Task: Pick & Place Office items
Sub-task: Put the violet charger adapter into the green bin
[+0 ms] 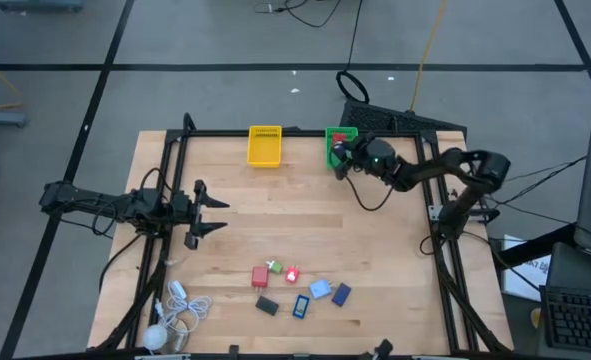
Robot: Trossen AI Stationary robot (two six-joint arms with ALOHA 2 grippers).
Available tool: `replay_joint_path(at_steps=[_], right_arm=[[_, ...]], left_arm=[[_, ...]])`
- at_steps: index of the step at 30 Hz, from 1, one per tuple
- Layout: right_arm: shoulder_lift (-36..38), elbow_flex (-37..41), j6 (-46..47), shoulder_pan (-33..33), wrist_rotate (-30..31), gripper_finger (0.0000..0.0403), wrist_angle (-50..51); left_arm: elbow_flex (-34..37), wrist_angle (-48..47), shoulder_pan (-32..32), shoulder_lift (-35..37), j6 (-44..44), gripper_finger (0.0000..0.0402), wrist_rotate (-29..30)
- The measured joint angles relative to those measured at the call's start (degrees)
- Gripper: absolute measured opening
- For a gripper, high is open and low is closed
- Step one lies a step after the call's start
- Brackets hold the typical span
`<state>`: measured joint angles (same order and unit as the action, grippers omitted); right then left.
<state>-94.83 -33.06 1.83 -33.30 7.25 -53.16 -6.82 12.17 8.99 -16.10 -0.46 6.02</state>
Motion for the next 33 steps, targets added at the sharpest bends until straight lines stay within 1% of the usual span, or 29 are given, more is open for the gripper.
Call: replay_joint_path(at_steps=[3, 13, 19, 25, 27, 33], right_arm=[[-1.9, -0.1, -0.5, -0.4, 0.2, 0.0125, -2.3], [-8.3, -3.7, 0.3, -0.8, 0.2, 0.0125, -2.3], [-9.2, -4.7, -0.3, -0.8, 4.5, 0.0125, -2.1], [-9.2, -4.7, -0.9, -0.9, 5.0, 0.0125, -1.3], [-9.2, -4.7, -0.9, -0.9, 4.9, 0.0134, -0.4], [-9.2, -4.6, -1.0, -0.9, 4.9, 0.0184, -0.4]], left_arm=[[0.0, 0.0, 0.0, 0.0, 0.0, 0.0244, 0.0], [0.0, 0.0, 0.0, 0.0, 0.0, 0.0244, 0.0], [0.0, 0.0, 0.0, 0.0, 0.0, 0.0244, 0.0], [0.0, 0.0, 0.0, 0.0, 0.0, 0.0244, 0.0], [0.0, 0.0, 0.0, 0.0, 0.0, 0.0244, 0.0], [0.0, 0.0, 0.0, 0.0, 0.0, 0.0244, 0.0]])
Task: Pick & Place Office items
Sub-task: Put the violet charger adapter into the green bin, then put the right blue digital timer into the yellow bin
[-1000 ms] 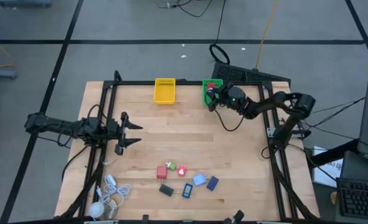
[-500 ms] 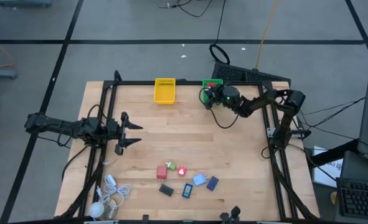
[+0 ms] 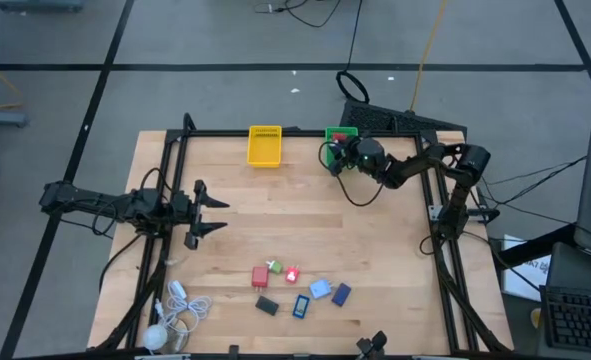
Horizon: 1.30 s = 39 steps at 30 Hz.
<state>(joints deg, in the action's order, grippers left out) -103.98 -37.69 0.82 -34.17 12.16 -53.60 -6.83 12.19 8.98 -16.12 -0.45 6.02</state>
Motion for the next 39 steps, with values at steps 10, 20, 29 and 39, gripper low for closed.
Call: replay_joint_path(at_steps=[10, 20, 29, 39], right_arm=[[2.4, 0.0, -3.7, 0.9, -0.2, 0.0202, -3.0], [19.5, 0.1, -4.3, 10.3, -0.4, 0.0192, 8.2], [35.8, 0.1, -3.0, 19.0, -0.5, 0.0187, 33.4], [46.6, 0.1, -2.3, 23.3, -0.5, 0.0183, 42.5]], left_arm=[[0.0, 0.0, 0.0, 0.0, 0.0, 0.0244, 0.0], [0.0, 0.0, 0.0, 0.0, 0.0, 0.0244, 0.0], [0.0, 0.0, 0.0, 0.0, 0.0, 0.0244, 0.0], [0.0, 0.0, 0.0, 0.0, 0.0, 0.0244, 0.0]])
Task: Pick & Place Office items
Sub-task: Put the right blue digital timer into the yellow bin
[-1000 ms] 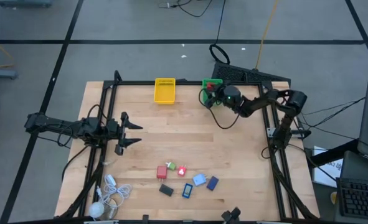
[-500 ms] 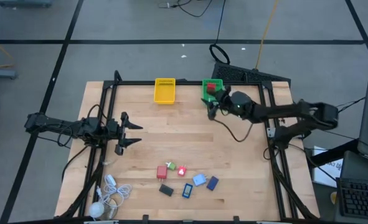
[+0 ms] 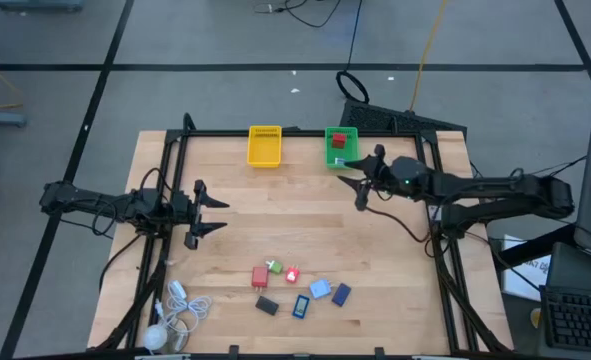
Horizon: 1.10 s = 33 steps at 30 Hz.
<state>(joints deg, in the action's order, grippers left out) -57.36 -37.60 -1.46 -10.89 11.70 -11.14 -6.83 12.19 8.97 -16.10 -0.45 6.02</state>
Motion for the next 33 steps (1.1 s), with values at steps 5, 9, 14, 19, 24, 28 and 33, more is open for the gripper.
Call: replay_joint_path(at_steps=[5, 9, 14, 19, 24, 28, 33], right_arm=[[2.0, 0.0, 2.0, 2.6, 0.0, 0.0185, 3.6], [1.2, 0.0, 5.2, 5.1, -6.0, 0.0182, 6.6], [-1.2, 3.4, 11.4, 9.7, -20.2, 0.0178, 2.3], [-3.7, 12.0, 16.5, 16.3, -28.4, 0.0178, -18.9], [-5.2, 22.2, 18.8, 20.5, -28.1, 0.0176, -39.2], [-5.2, 28.7, 20.4, 21.0, -22.7, 0.0176, -49.2], [-5.2, 33.0, 16.5, 19.7, -14.3, 0.0176, -56.3]], left_arm=[[0.0, 0.0, 0.0, 0.0, 0.0, 0.0244, 0.0], [0.0, 0.0, 0.0, 0.0, 0.0, 0.0244, 0.0], [0.0, 0.0, 0.0, 0.0, 0.0, 0.0244, 0.0], [0.0, 0.0, 0.0, 0.0, 0.0, 0.0244, 0.0], [0.0, 0.0, 0.0, 0.0, 0.0, 0.0244, 0.0], [0.0, 0.0, 0.0, 0.0, 0.0, 0.0244, 0.0], [0.0, 0.0, 0.0, 0.0, 0.0, 0.0244, 0.0]])
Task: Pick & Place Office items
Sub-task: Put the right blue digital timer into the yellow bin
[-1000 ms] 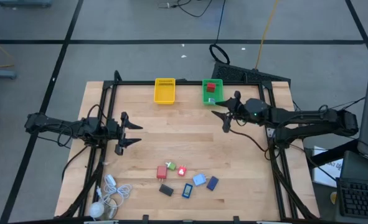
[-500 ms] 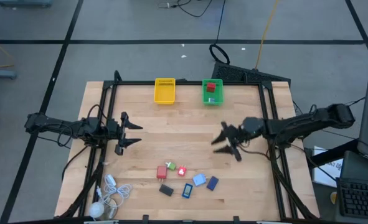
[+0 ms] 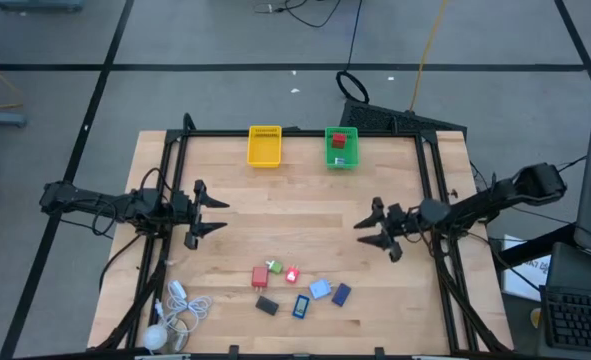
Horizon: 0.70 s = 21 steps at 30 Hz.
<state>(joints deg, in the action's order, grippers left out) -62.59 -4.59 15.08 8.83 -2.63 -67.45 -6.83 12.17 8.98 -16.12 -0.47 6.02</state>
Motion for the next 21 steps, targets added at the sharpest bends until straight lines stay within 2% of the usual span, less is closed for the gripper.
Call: replay_joint_path(at_steps=[7, 17, 21], right_arm=[[0.3, 0.3, -2.7, -2.3, 1.1, 0.0172, -1.7], [0.3, 0.4, -2.2, -2.4, 0.9, 0.0173, -0.7], [0.3, 0.4, 0.6, -2.4, -0.4, 0.0173, 1.5]], left_arm=[[0.0, 0.0, 0.0, 0.0, 0.0, 0.0244, 0.0], [0.0, 0.0, 0.0, 0.0, 0.0, 0.0244, 0.0], [0.0, 0.0, 0.0, 0.0, 0.0, 0.0244, 0.0]])
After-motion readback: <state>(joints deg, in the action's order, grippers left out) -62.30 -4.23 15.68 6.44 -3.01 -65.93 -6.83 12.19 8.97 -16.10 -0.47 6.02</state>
